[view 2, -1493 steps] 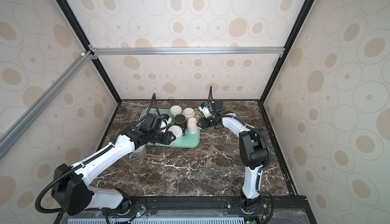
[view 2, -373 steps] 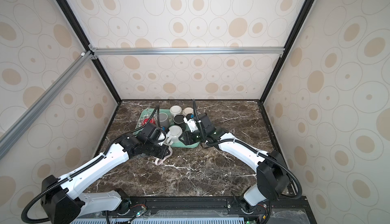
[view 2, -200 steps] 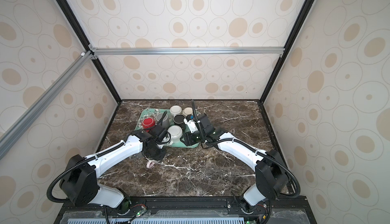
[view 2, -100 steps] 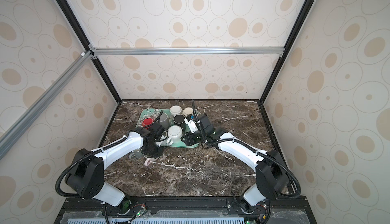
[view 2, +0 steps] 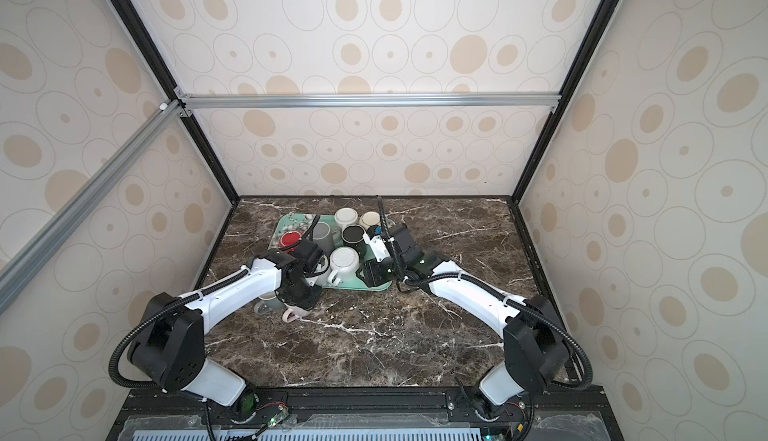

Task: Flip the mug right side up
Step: 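Lower the pink mug upright onto the table near the robot with the left gripper, then open the left gripper and reach it to the upside-down white mug on the tray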

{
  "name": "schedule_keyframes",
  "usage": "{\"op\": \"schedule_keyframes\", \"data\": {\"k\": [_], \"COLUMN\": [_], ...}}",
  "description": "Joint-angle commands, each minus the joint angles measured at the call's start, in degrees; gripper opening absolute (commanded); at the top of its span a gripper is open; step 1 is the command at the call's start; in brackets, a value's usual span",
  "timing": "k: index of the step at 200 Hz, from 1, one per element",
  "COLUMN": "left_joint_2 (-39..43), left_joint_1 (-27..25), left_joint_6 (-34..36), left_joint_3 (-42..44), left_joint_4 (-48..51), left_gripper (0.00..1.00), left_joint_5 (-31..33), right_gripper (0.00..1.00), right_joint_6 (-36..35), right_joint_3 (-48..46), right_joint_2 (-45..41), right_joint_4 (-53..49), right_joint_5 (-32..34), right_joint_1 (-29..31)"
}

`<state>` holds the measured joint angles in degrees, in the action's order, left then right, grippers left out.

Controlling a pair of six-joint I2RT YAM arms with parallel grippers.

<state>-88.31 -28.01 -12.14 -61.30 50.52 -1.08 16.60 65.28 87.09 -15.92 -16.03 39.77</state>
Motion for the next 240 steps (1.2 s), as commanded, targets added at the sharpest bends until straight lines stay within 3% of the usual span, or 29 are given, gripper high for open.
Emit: {"op": "schedule_keyframes", "data": {"k": [1, 75, 92, 141, 240], "left_joint_2": [0.99, 3.43, 4.18, 7.12, 0.05], "left_joint_1": [0.29, -0.72, -1.29, -1.37, -0.13], "left_joint_6": [1.07, 1.43, 1.50, -1.46, -3.32], "left_joint_3": [-4.41, -16.04, -14.33, -3.35, 2.67], "left_joint_4": [2.82, 7.88, 3.20, -15.71, -27.95], "left_gripper": [0.38, 0.39, 0.40, 0.56, 0.55], "left_joint_5": [0.93, -2.13, -3.91, -6.95, -8.93], "right_gripper": [0.58, 0.58, 0.58, 0.58, 0.58], "right_joint_6": [-0.54, -0.08, 0.01, -0.73, -1.06], "right_joint_3": [0.97, 1.23, 1.35, 1.27, -0.89], "right_joint_2": [0.09, 0.88, 1.11, 0.61, -0.93], "right_joint_4": [-1.21, -0.05, 0.17, -0.72, -1.02], "right_joint_5": [0.13, -0.23, -0.46, 0.29, 2.09], "right_joint_1": [-0.02, 0.01, -0.01, -0.01, -0.02]}}
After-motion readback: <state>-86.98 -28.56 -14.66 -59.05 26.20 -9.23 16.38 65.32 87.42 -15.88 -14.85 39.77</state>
